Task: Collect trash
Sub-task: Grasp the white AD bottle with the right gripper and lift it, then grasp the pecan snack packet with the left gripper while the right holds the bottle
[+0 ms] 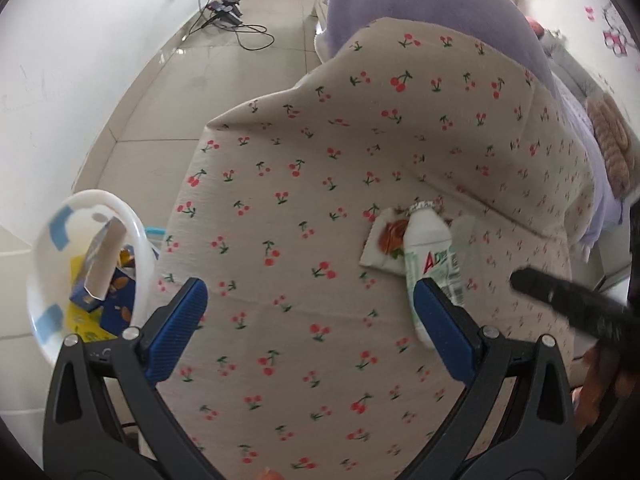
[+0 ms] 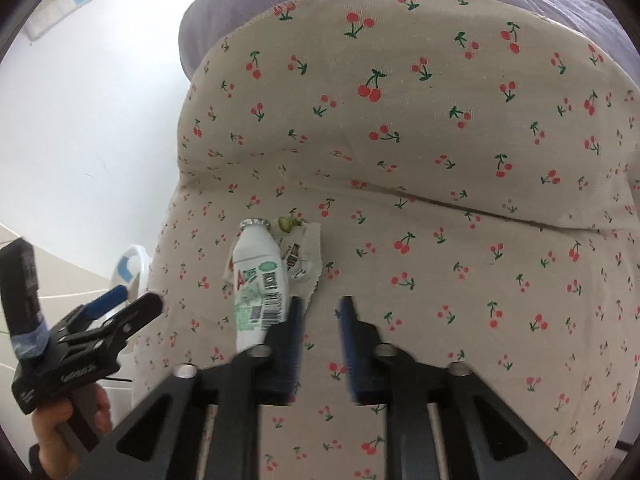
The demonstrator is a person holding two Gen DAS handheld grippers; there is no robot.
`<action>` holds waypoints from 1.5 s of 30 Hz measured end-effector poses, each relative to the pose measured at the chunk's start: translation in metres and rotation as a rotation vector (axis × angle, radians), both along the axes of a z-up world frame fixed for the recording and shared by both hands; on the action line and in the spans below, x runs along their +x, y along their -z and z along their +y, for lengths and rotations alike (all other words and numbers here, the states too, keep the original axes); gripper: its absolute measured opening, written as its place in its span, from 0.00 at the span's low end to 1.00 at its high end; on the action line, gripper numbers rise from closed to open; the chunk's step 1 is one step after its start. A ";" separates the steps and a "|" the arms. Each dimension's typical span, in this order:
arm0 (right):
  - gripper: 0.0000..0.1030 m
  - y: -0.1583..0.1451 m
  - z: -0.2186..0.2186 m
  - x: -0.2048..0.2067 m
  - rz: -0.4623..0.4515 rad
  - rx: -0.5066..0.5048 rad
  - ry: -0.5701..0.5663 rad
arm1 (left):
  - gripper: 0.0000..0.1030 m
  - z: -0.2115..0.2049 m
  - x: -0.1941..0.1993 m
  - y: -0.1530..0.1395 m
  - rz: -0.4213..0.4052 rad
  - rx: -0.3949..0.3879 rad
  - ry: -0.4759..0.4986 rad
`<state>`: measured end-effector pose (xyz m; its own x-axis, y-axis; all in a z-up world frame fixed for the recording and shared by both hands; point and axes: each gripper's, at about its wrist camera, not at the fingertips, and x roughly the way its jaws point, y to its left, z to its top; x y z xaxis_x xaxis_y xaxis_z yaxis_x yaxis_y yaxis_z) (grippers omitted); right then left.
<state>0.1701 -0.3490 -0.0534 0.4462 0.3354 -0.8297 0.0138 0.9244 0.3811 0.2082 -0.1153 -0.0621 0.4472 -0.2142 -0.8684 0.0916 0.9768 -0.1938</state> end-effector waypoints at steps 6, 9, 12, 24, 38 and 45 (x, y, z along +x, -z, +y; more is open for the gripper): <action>0.68 0.000 0.045 0.011 0.003 -0.041 -0.091 | 0.99 0.015 -0.004 -0.003 -0.002 0.029 -0.032; 0.68 0.009 0.065 0.024 0.036 -0.052 -0.100 | 0.99 0.032 -0.006 -0.004 -0.001 0.045 -0.057; 0.68 0.020 0.077 0.032 0.060 -0.071 -0.098 | 0.99 0.047 -0.008 -0.005 0.003 0.052 -0.075; 0.51 0.018 0.102 0.026 0.033 -0.180 -0.094 | 0.99 0.061 -0.016 -0.008 0.014 0.035 -0.026; 0.51 0.002 -0.022 -0.029 0.045 -0.040 0.133 | 0.99 -0.047 -0.004 0.008 -0.033 0.046 0.161; 0.51 0.024 -0.055 -0.037 0.084 -0.048 0.145 | 0.99 -0.080 0.013 0.031 -0.047 0.057 0.221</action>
